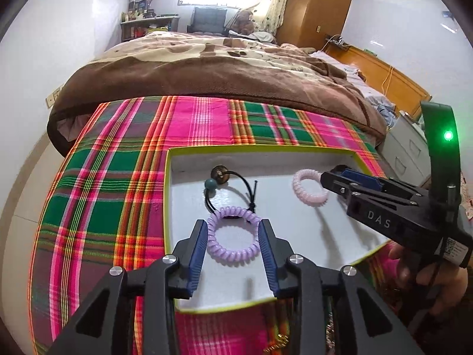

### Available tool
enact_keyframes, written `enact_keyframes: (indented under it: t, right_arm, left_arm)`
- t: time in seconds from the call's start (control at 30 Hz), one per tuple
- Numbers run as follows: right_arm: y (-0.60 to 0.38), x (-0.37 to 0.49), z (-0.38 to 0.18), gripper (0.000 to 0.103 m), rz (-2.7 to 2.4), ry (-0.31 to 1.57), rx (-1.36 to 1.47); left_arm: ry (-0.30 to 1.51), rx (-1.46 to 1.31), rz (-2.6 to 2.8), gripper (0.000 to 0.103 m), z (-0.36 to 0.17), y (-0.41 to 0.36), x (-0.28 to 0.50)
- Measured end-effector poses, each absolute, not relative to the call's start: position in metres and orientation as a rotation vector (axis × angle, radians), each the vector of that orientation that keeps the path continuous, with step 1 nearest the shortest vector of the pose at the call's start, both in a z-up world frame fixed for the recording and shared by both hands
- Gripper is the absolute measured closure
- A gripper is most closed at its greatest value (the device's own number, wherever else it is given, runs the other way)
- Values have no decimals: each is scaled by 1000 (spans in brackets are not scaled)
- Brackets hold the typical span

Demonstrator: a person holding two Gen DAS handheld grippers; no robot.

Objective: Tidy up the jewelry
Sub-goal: 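Withdraw both tools from the box toward the remaining jewelry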

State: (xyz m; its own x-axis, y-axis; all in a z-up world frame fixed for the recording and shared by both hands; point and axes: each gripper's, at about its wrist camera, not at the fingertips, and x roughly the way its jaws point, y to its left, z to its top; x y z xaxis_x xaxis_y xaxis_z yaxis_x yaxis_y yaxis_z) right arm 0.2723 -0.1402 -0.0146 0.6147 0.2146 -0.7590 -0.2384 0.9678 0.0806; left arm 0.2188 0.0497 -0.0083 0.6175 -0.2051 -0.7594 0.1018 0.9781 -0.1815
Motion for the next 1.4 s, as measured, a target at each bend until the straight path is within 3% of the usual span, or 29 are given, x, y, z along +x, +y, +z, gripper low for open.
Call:
enact_keyframes:
  t: [0.67, 1.4]
  right_arm:
    - [-180, 188, 18, 63, 259, 789, 36]
    - [-255, 110, -11, 63, 221, 800, 72]
  left_arm:
    - [821, -135, -191, 68, 17, 50, 133]
    - [831, -158, -191, 68, -3, 57, 66]
